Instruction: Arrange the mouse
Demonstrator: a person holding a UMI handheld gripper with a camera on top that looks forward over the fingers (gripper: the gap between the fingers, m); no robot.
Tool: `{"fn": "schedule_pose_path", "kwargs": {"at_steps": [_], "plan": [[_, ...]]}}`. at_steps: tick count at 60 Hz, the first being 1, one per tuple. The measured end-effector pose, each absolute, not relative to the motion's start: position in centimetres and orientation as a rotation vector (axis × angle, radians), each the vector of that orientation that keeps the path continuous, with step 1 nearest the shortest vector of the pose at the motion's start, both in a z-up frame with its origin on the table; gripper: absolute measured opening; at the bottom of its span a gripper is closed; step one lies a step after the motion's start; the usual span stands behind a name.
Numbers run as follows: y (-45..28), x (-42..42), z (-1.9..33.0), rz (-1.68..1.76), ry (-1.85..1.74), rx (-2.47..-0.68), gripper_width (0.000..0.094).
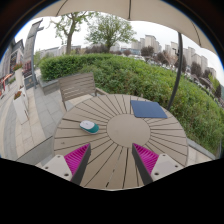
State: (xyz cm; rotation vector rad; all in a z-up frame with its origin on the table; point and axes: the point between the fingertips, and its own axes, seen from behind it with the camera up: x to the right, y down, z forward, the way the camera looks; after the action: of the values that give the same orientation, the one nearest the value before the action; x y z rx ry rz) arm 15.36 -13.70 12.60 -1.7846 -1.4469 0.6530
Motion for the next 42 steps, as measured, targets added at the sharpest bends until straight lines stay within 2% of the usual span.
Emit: {"fn": "schedule_pose_path", "kwargs": {"at_steps": [25, 42], "plan": [[-18.5, 5.4, 6.3, 0.696, -1.486, -1.739, 0.0854], [-18.7, 0.5, 2.7, 0.697, -1.477, -1.713, 0.0853]]}}
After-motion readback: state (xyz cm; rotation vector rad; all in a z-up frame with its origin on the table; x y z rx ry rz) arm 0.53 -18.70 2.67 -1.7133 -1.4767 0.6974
